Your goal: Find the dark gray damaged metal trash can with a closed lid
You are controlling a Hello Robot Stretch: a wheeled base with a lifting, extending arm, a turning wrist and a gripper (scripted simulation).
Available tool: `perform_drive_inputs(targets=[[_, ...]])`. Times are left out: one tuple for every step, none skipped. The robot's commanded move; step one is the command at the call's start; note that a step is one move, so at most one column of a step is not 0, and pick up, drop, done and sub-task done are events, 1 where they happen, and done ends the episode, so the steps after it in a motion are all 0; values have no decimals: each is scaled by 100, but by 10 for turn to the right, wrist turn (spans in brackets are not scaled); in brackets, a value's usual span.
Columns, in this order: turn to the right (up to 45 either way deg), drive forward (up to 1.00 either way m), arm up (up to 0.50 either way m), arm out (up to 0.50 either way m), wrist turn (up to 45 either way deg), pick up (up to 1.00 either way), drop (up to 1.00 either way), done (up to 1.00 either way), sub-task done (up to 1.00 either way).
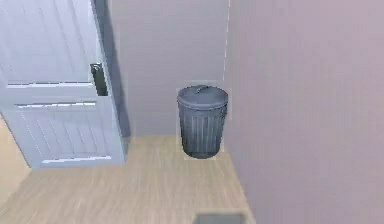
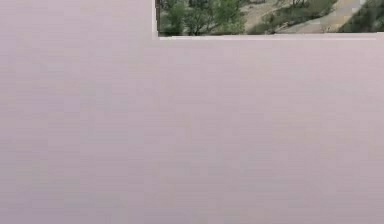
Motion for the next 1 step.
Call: perform_drive_inputs(targets=[[0, 75, 0, 0, 0, 0, 0, 0, 0]])
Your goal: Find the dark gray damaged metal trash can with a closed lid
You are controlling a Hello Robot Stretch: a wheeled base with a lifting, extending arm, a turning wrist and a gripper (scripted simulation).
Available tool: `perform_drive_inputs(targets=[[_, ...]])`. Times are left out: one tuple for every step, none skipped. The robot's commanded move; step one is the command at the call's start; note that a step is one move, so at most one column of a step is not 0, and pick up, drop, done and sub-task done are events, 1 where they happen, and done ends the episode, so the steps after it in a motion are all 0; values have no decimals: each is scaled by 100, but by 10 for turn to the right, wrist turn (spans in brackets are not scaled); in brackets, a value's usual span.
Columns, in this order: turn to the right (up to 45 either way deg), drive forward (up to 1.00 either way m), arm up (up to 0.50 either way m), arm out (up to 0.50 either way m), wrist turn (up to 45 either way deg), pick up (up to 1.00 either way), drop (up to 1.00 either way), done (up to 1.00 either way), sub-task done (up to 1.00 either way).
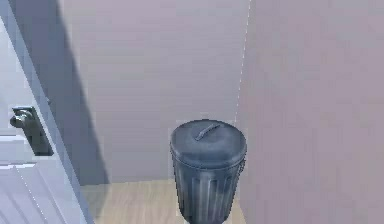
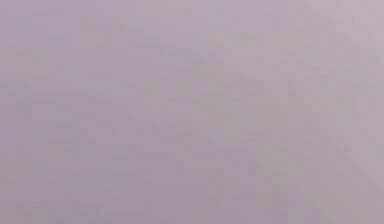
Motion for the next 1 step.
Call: perform_drive_inputs(targets=[[0, 0, 0, 0, 0, 0, 0, 100, 0]])
